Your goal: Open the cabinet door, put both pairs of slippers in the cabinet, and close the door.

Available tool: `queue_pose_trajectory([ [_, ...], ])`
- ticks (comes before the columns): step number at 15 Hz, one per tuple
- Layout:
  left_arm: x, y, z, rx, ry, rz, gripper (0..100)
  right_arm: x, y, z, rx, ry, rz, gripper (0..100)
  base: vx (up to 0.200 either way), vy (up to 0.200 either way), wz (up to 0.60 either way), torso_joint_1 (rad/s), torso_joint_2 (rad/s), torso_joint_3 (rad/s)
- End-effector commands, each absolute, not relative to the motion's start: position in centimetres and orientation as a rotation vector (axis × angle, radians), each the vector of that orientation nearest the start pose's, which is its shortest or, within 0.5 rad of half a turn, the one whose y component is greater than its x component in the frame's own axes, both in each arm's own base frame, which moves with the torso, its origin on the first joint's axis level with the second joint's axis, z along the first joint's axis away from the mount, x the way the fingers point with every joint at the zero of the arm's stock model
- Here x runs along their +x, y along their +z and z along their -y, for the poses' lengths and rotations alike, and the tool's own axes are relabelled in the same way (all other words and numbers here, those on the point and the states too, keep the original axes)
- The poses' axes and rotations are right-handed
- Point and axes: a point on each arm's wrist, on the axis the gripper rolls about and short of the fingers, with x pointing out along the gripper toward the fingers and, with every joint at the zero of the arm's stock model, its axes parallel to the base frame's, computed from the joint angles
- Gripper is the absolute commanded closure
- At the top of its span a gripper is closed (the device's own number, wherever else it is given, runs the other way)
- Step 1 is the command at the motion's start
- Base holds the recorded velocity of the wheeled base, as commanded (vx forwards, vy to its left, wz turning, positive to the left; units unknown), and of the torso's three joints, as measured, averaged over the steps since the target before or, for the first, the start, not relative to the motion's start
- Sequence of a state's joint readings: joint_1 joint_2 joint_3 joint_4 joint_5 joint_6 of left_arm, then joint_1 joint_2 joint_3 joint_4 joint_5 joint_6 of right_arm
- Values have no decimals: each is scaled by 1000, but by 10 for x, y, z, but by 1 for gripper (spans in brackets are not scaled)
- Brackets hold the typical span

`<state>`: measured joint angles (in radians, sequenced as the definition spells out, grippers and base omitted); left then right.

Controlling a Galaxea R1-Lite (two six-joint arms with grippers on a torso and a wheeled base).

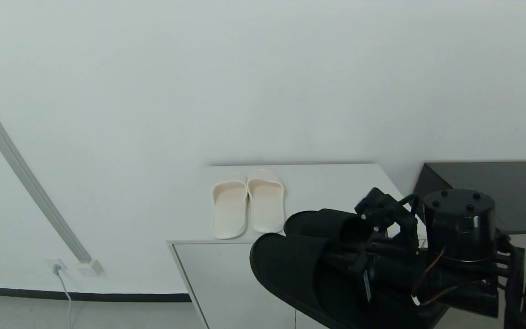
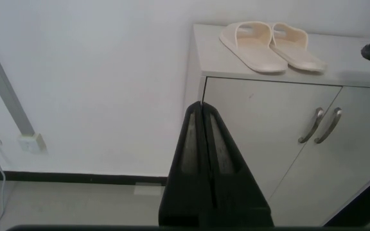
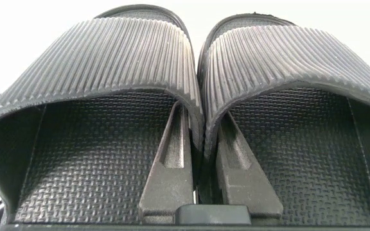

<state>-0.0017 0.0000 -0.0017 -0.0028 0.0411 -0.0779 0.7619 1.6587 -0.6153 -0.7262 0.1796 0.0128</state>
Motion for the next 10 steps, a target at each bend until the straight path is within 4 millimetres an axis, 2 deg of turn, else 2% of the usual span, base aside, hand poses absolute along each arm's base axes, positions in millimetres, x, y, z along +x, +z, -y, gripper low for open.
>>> queue_pose_trajectory([
  [1, -23, 76, -1, -78, 40, 5, 100, 185, 166, -184, -68, 971, -293, 100, 0, 0, 0, 0, 0, 0],
  [4, -23, 76, -1, -78, 40, 5, 100, 184, 165, -184, -70, 980, -300, 100, 0, 0, 0, 0, 0, 0],
  [10, -23, 76, -1, -80, 41, 5, 100, 186, 161, -185, -74, 978, -312, 100, -200, 0, 0, 2, 0, 1],
])
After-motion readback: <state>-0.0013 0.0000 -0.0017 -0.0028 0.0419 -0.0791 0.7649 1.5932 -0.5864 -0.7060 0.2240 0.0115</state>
